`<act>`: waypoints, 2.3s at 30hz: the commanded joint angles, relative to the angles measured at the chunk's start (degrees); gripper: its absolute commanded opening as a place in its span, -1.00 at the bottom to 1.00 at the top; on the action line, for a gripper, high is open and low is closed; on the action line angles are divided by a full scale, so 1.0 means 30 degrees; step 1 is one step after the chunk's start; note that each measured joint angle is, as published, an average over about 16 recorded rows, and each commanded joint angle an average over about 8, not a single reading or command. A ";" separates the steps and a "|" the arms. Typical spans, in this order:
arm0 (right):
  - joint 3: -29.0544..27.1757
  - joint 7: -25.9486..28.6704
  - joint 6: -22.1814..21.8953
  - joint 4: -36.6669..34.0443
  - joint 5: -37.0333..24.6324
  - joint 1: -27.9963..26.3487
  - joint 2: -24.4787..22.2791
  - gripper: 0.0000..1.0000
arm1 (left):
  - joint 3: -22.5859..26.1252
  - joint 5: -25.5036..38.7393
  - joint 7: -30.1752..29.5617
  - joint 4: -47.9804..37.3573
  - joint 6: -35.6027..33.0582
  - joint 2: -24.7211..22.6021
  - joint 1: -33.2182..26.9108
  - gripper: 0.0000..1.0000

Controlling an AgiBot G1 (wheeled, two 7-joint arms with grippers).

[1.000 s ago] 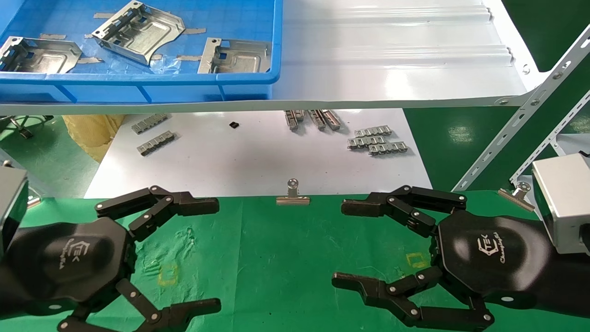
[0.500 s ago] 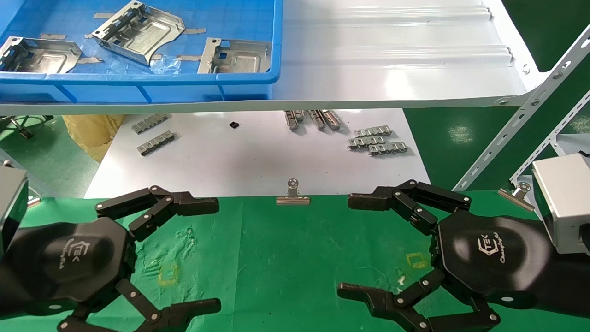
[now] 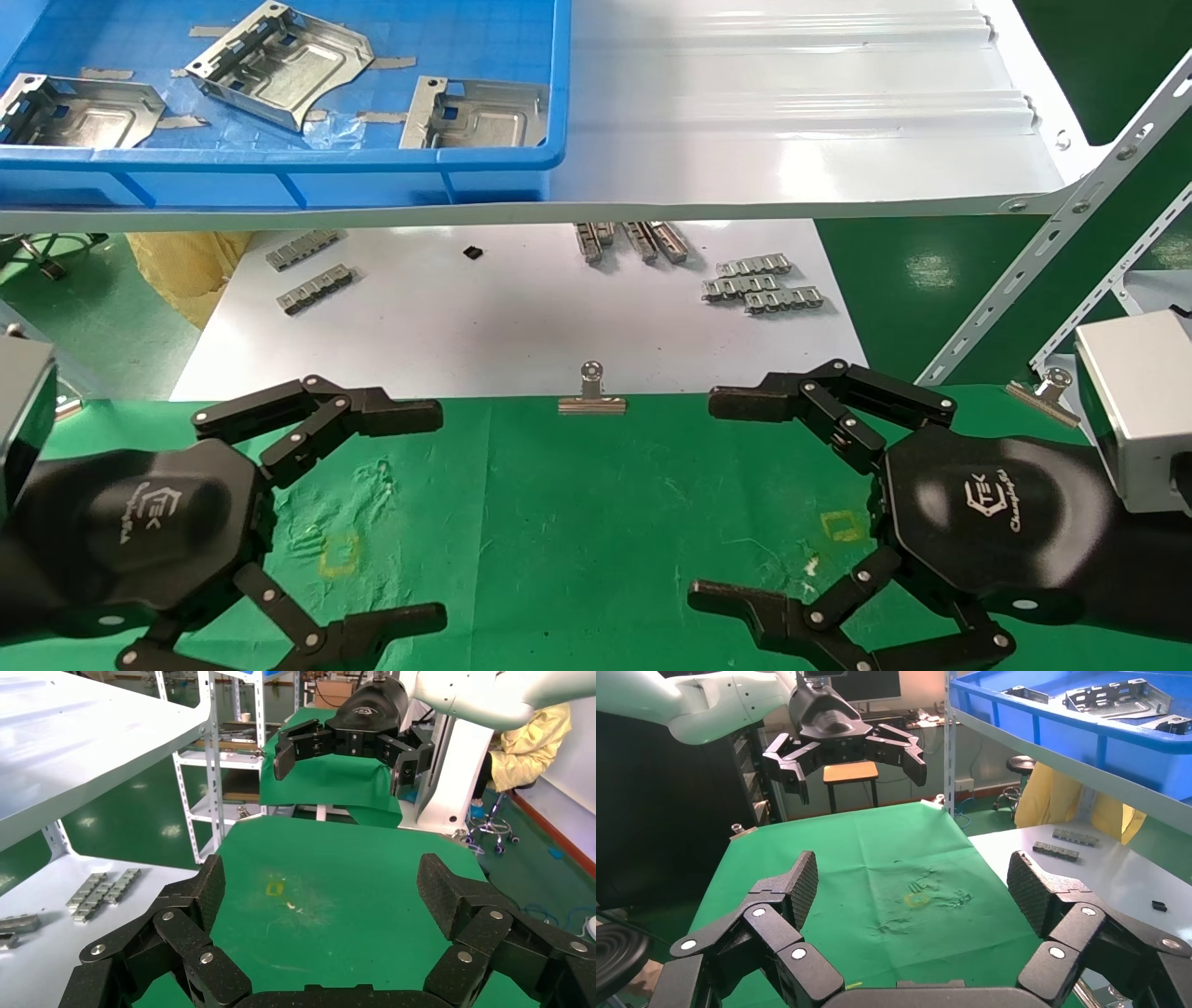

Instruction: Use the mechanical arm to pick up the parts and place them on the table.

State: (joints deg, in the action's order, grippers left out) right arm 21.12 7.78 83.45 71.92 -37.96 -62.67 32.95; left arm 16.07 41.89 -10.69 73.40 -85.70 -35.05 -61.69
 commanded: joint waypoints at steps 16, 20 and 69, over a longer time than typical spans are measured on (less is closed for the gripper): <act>0.0000 0.0000 0.0000 0.0000 0.0000 0.0000 0.0000 -1.00 | 0.0000 0.0000 0.0000 0.0000 0.0000 0.0000 0.0000 1.00; 0.0000 0.0000 0.0000 0.0000 0.0000 0.0000 0.0000 -1.00 | 0.0000 0.0000 0.0000 0.0000 0.0000 0.0000 0.0000 1.00; 0.0001 -0.0001 0.0000 -0.0002 0.0001 -0.0002 0.0000 1.00 | 0.2425 0.6446 -0.0100 -0.7979 0.2437 -0.4509 -1.0443 1.00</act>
State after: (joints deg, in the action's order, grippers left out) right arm 21.13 7.78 83.45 71.91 -37.96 -62.68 32.95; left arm 22.74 60.70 -10.27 48.96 -76.28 -48.20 -92.13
